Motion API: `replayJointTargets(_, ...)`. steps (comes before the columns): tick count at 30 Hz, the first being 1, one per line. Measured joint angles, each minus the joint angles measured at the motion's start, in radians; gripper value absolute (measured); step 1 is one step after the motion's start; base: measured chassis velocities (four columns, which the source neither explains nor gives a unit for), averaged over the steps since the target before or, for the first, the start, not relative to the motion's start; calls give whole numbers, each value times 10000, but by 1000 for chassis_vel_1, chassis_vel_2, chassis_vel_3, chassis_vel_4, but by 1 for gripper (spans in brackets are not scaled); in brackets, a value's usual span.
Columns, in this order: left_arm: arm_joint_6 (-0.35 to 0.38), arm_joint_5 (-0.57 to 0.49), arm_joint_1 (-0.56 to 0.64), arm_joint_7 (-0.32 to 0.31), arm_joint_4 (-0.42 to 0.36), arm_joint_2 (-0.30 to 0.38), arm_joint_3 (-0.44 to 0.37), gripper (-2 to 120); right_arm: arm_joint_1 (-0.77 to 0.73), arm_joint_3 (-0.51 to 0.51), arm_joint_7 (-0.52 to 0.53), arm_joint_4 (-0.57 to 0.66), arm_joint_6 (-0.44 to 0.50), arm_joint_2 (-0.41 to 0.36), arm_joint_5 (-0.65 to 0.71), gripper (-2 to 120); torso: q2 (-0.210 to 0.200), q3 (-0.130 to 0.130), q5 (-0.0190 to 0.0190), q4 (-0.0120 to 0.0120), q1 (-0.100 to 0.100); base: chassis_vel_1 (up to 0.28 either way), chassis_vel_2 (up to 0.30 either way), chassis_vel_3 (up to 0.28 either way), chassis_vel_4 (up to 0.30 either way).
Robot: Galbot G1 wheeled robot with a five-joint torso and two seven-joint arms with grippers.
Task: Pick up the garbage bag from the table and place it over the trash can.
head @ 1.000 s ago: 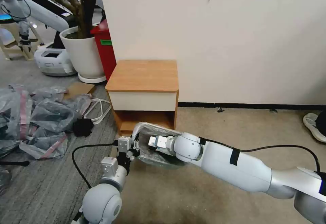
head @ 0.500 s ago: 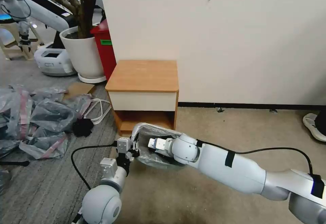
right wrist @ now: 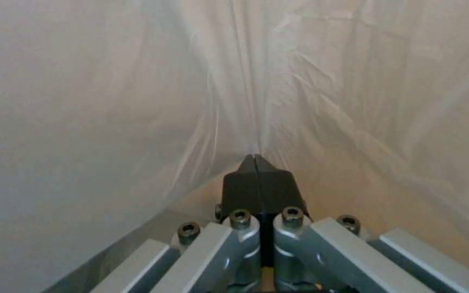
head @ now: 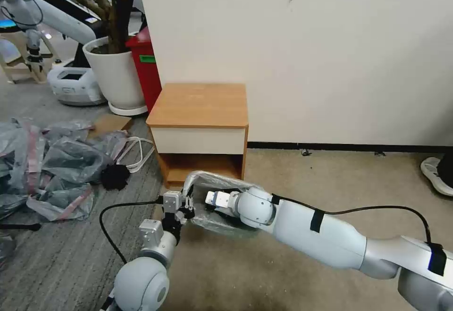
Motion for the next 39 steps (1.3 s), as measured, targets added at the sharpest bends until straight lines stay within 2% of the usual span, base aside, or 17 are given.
replayJointTargets(12, 18, -204, -156, -151, 155, 22, -34, 6, 7, 45, 52, 175, 19, 15, -3, 0, 0, 0, 0, 0, 0, 0, 0, 0, 0)
replayJointTargets(27, 26, -357, -576, -231, 654, 44, -2, 6, 151, 77, 39, 996, 19, -583, 44, 0, 0, 0, 0, -1, 0, 0, 0, 0, 0)
replayJointTargets(31, 26, -586, -809, -345, 860, 64, 77, 6, 227, 80, 27, 1556, 9, -938, 113, 0, 0, 0, 1, 0, 0, 0, 0, 0, 0)
replayJointTargets(38, 115, -1141, -1102, -527, 1077, 97, 173, 6, 493, 219, 35, 3016, -15, -2179, 703, 0, 0, 0, 1, -1, 0, 0, 0, 0, 0)
replayJointTargets(39, 115, -1141, -1102, -527, 1077, 97, 173, 6, 493, 219, 35, 3016, -15, -2179, 703, 0, 0, 0, 1, -1, 0, 0, 0, 0, 0)
